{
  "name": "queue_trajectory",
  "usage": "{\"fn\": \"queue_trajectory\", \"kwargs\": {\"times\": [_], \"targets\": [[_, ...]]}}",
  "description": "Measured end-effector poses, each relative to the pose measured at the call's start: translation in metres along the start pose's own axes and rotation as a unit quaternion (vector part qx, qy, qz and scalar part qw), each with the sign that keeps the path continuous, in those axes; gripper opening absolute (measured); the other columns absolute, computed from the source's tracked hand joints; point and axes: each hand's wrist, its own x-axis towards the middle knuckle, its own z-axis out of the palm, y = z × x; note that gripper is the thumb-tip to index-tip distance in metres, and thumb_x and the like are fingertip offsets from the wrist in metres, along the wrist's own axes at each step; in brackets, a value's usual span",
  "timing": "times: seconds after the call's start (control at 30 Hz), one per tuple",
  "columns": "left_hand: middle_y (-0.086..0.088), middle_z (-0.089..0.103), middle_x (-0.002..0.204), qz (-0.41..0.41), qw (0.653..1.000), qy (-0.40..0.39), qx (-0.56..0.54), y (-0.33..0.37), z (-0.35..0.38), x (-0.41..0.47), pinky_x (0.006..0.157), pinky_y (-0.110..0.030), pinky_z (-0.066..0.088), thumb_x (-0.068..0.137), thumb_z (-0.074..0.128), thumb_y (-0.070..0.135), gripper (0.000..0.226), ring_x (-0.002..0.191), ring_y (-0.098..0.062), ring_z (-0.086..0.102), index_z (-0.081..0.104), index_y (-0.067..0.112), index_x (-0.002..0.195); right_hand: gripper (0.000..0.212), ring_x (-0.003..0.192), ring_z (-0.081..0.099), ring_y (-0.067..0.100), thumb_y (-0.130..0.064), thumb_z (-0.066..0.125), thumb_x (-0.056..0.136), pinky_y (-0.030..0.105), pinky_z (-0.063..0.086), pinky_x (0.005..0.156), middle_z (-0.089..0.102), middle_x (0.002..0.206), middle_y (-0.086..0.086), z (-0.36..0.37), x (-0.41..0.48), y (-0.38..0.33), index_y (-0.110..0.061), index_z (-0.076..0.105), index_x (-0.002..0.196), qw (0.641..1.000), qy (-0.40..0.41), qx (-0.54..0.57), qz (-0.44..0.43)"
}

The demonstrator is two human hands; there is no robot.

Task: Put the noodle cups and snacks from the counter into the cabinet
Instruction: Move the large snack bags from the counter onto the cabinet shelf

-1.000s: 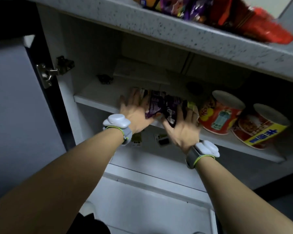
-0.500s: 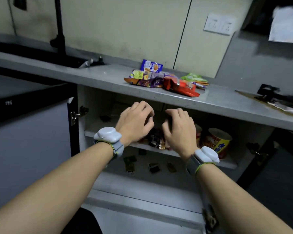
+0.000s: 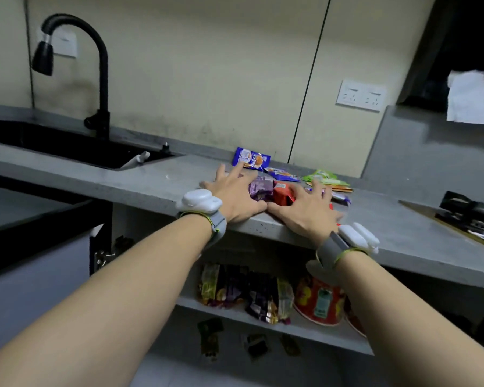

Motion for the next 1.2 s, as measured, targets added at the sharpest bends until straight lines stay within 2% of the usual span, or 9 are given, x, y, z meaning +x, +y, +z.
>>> {"fn": "queue_trajectory", "kwargs": {"times": [0.1, 0.23, 0.43, 0.6, 0.67, 0.77, 0.87, 1.0, 1.2], "targets": [[0.008, 0.038, 0.151, 0.002, 1.000, -0.007, -0.005, -0.003, 0.011, 0.012, 0.100, -0.050, 0.035, 0.080, 0.050, 0.073, 0.071, 0.136, -0.026, 0.029, 0.039, 0.041, 0.142, 0.070, 0.139, 0.028, 0.036, -0.068, 0.047, 0.080, 0.061, 0.033, 0.107, 0.038, 0.151, 0.007, 0.009, 0.011, 0.003, -0.035, 0.042, 0.141, 1.000, 0.000, 0.000, -0.002], [0.007, 0.046, 0.145, 0.003, 0.999, 0.027, -0.023, -0.002, 0.012, 0.009, 0.100, -0.046, 0.037, 0.083, 0.049, 0.072, 0.064, 0.132, -0.025, 0.035, 0.043, 0.041, 0.139, 0.058, 0.135, 0.035, 0.037, -0.055, 0.046, 0.087, 0.058, 0.035, 0.107, 0.044, 0.148, 0.007, 0.008, 0.006, 0.002, -0.034, 0.044, 0.141, 0.999, 0.036, 0.015, 0.005], [0.009, 0.054, 0.135, 0.014, 0.990, 0.136, -0.041, 0.007, 0.010, -0.034, 0.096, -0.041, 0.039, 0.085, 0.055, 0.061, 0.053, 0.127, -0.023, 0.039, 0.052, 0.038, 0.132, 0.051, 0.136, 0.034, 0.033, -0.044, 0.045, 0.092, 0.053, 0.036, 0.107, 0.043, 0.148, 0.004, -0.001, -0.028, 0.006, -0.034, 0.041, 0.142, 0.996, 0.077, 0.028, -0.036], [0.005, 0.049, 0.140, 0.071, 0.981, 0.179, -0.036, 0.008, -0.004, -0.104, 0.100, -0.045, 0.039, 0.083, 0.063, 0.054, 0.060, 0.134, -0.026, 0.034, 0.048, 0.034, 0.137, 0.060, 0.142, 0.025, 0.035, -0.036, 0.048, 0.089, 0.058, 0.038, 0.103, 0.036, 0.153, 0.005, -0.006, -0.095, 0.021, -0.029, 0.034, 0.147, 0.983, 0.157, 0.005, -0.098], [0.004, 0.049, 0.140, 0.082, 0.971, 0.219, -0.055, 0.003, 0.001, -0.139, 0.102, -0.044, 0.039, 0.079, 0.068, 0.052, 0.065, 0.133, -0.024, 0.036, 0.047, 0.033, 0.137, 0.063, 0.144, 0.022, 0.035, -0.038, 0.044, 0.087, 0.058, 0.038, 0.103, 0.034, 0.154, 0.006, -0.004, -0.127, 0.029, -0.027, 0.033, 0.149, 0.972, 0.195, 0.024, -0.130], [0.002, 0.049, 0.141, 0.100, 0.960, 0.252, -0.072, -0.006, 0.023, -0.188, 0.104, -0.041, 0.035, 0.076, 0.070, 0.051, 0.068, 0.132, -0.023, 0.037, 0.048, 0.032, 0.137, 0.064, 0.147, 0.019, 0.032, -0.042, 0.043, 0.089, 0.055, 0.034, 0.105, 0.032, 0.156, 0.007, 0.014, -0.173, 0.043, -0.024, 0.034, 0.149, 0.965, 0.206, 0.046, -0.157], [0.002, 0.049, 0.141, 0.095, 0.963, 0.237, -0.087, -0.015, 0.056, -0.221, 0.105, -0.039, 0.033, 0.074, 0.071, 0.051, 0.069, 0.132, -0.023, 0.039, 0.046, 0.033, 0.136, 0.066, 0.148, 0.018, 0.032, -0.041, 0.045, 0.088, 0.057, 0.032, 0.106, 0.031, 0.157, 0.008, 0.050, -0.204, 0.054, -0.021, 0.035, 0.150, 0.969, 0.175, 0.028, -0.173], [0.004, 0.052, 0.138, 0.066, 0.977, 0.175, -0.100, -0.025, 0.100, -0.225, 0.103, -0.040, 0.037, 0.071, 0.074, 0.050, 0.070, 0.131, -0.021, 0.040, 0.048, 0.033, 0.135, 0.065, 0.147, 0.021, 0.032, -0.038, 0.049, 0.087, 0.059, 0.035, 0.105, 0.035, 0.156, 0.006, 0.096, -0.208, 0.061, -0.021, 0.037, 0.149, 0.980, 0.112, 0.029, -0.163], [0.004, 0.059, 0.129, 0.043, 0.990, 0.117, -0.071, -0.039, 0.155, -0.174, 0.097, -0.039, 0.041, 0.075, 0.067, 0.052, 0.058, 0.123, -0.021, 0.045, 0.057, 0.034, 0.128, 0.061, 0.133, 0.041, 0.035, -0.037, 0.038, 0.084, 0.057, 0.043, 0.093, 0.048, 0.144, 0.008, 0.149, -0.157, 0.064, -0.025, 0.038, 0.144, 0.991, 0.051, 0.001, -0.120]]}}
